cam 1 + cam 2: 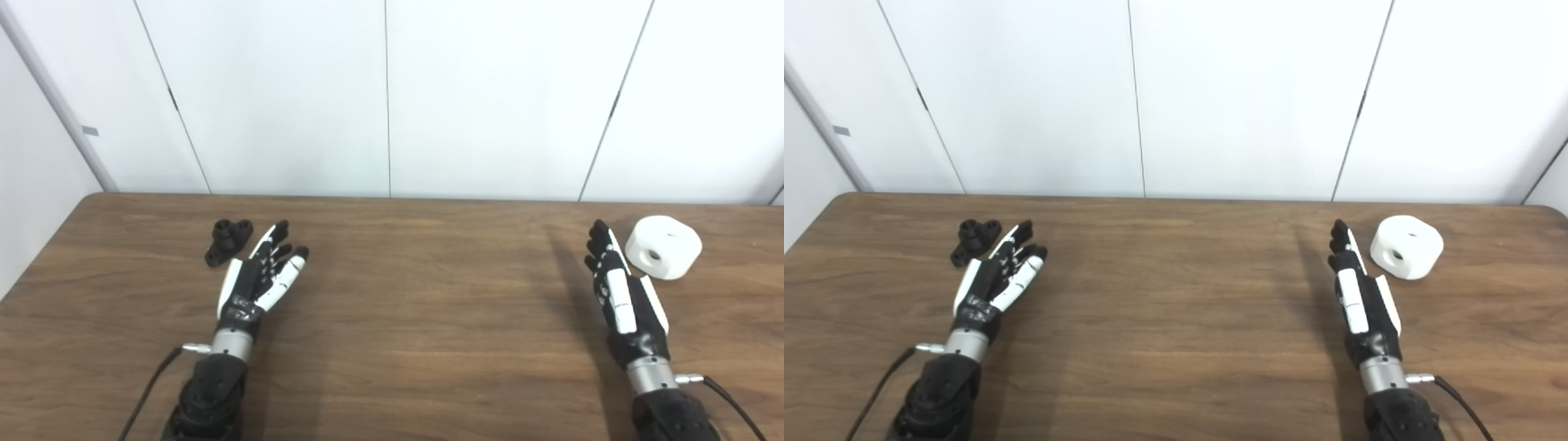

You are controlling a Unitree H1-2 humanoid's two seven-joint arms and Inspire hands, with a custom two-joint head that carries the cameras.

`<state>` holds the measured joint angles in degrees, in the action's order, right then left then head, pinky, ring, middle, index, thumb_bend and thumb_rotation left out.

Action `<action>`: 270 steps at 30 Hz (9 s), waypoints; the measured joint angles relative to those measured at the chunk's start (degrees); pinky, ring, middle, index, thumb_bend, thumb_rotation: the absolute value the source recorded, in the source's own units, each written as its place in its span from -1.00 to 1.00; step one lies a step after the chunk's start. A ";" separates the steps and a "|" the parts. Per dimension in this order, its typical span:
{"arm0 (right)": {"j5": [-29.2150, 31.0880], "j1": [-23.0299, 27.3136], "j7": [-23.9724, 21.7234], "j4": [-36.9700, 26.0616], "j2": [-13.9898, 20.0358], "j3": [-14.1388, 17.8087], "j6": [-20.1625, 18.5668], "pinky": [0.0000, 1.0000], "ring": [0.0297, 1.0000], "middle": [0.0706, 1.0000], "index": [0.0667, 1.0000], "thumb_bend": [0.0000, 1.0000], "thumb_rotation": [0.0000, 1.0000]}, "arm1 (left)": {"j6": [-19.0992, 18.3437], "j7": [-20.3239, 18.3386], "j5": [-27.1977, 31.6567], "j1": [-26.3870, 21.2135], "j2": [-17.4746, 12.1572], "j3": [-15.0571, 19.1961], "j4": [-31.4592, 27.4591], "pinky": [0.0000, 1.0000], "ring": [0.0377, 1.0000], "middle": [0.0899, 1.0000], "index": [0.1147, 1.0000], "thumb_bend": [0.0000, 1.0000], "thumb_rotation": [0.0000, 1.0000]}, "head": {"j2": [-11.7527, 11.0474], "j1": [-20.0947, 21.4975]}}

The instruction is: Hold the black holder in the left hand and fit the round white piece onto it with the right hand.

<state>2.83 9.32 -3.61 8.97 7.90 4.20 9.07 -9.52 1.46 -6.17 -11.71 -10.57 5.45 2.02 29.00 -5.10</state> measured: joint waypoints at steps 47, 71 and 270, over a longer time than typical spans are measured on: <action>-0.82 1.20 -0.83 1.69 -0.35 -0.19 0.60 1.00 1.00 1.00 1.00 -0.14 1.00 | 8.03 6.51 -21.22 -0.07 -16.22 1.93 2.38 0.61 0.80 0.78 0.72 0.83 -0.24 | -1.85 -5.27; 2.25 0.90 -1.75 1.27 0.25 0.22 0.51 1.00 1.00 1.00 1.00 -0.15 1.00 | 8.03 1.38 -27.56 -6.81 -24.84 -7.13 18.11 0.79 0.89 0.81 0.71 0.97 0.08 | -0.88 -8.79; -1.85 -4.53 0.39 -8.15 -5.13 -3.30 -4.94 0.94 0.99 1.00 1.00 -0.09 1.00 | 26.01 -9.35 -29.21 -9.14 -10.57 -25.99 9.44 0.96 0.74 0.29 -0.17 0.05 -0.89 | 8.17 6.50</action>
<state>0.99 4.79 -3.22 0.81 2.77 0.90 4.13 16.49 -7.88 -35.38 -20.85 -21.14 -20.54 11.46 37.18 1.41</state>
